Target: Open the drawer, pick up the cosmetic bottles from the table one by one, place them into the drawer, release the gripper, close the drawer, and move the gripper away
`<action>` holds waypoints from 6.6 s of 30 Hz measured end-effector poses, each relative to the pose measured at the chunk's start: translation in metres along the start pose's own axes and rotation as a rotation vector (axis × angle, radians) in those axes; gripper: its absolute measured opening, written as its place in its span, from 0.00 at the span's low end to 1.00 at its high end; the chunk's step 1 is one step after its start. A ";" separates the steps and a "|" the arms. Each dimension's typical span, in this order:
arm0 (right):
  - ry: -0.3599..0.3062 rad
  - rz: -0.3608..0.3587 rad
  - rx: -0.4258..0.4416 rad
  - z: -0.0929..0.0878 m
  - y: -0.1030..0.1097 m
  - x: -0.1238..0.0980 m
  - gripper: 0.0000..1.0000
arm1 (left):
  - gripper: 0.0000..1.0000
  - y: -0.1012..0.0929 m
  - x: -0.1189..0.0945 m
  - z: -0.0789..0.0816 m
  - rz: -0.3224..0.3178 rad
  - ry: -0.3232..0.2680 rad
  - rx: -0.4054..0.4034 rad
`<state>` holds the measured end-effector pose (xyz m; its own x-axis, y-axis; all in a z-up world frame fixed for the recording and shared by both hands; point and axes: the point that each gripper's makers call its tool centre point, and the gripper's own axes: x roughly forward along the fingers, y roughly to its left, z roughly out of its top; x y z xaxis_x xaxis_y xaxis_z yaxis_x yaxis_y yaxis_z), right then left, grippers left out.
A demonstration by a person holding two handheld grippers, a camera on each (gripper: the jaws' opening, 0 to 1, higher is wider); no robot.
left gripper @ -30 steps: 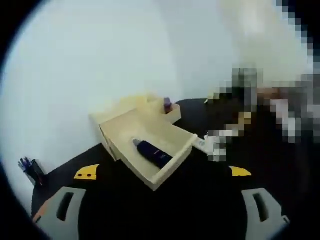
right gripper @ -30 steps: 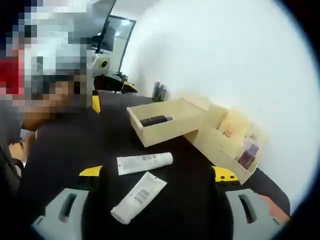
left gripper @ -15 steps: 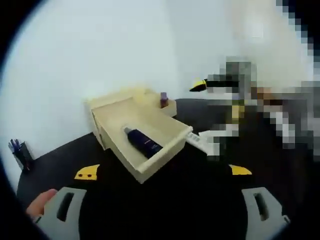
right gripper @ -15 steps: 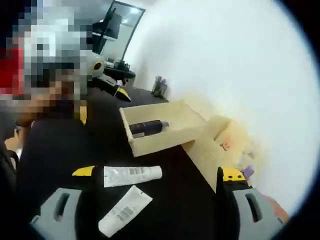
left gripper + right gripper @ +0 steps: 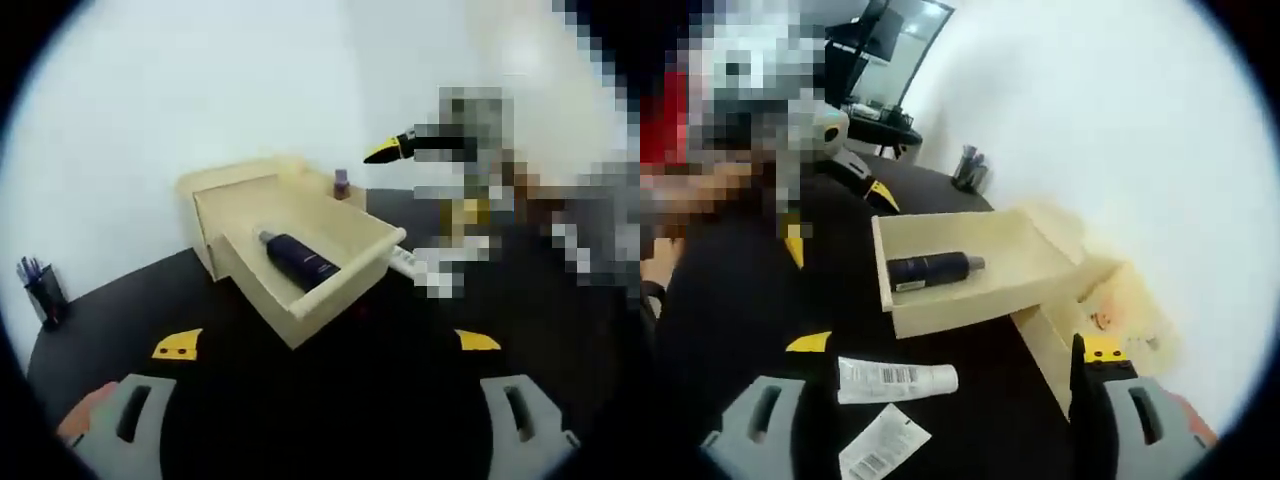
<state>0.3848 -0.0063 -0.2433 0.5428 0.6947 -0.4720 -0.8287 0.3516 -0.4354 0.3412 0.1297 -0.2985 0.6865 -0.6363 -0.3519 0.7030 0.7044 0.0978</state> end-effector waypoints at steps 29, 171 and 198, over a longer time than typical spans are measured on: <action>-0.026 -0.034 -0.032 -0.001 0.003 0.046 0.90 | 0.90 0.007 0.001 -0.009 0.019 0.027 0.007; -0.129 -0.310 0.234 0.012 -0.149 0.094 0.79 | 0.85 0.013 0.003 -0.016 0.048 0.073 0.072; -0.109 -0.351 0.242 0.007 -0.165 0.105 0.77 | 0.84 0.016 0.003 -0.016 0.054 0.079 0.084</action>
<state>0.5773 0.0125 -0.2159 0.7905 0.5642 -0.2385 -0.6116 0.7063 -0.3564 0.3517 0.1442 -0.3132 0.7093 -0.5691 -0.4160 0.6809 0.7058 0.1954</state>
